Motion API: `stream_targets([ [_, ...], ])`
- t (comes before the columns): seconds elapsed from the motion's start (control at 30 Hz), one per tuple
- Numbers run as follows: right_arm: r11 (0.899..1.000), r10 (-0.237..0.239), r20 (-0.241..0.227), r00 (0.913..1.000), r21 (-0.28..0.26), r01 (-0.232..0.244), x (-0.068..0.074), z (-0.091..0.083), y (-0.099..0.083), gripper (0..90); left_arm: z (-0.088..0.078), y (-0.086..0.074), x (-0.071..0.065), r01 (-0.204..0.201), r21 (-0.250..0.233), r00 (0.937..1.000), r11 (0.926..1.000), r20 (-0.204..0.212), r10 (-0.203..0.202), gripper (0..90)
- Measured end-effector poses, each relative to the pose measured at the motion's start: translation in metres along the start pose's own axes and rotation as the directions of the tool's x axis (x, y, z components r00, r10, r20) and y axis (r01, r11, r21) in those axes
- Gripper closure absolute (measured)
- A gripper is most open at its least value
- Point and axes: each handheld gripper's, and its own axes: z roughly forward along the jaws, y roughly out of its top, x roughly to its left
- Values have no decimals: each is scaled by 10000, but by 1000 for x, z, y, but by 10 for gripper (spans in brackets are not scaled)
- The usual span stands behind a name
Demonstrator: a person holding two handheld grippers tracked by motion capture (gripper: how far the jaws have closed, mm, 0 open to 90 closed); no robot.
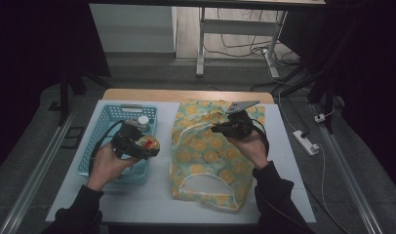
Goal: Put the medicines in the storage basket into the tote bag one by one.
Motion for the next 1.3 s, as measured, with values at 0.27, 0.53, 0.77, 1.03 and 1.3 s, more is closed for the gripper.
stream_targets([
  [0.27, 10000, 50, 1, 10000, -51, -50, -2, 0, -1, 900, 10, 7, -19, -480, -102, 9985, 9988, 270, 482, 204],
  [0.53, 10000, 65, 22, 10000, -52, -65, -3, 1, -2, 900, 22, 17, -33, -889, -158, 9948, 9959, 492, 896, 204],
  [0.77, 10000, 57, 87, 9999, -20, -57, -4, 1, -2, 900, 36, 27, -45, -1195, -157, 9895, 9927, 800, 1204, 204],
  [1.03, 10000, 99, 80, 9999, -1, -99, -5, 2, -3, 900, 51, 38, -57, -1482, -202, 9829, 9888, 1073, 1495, 204],
  [1.3, 9999, 151, 123, 9998, 26, -151, -8, 3, -5, 900, 65, 48, -71, -1785, -185, 9740, 9838, 1387, 1793, 203],
])
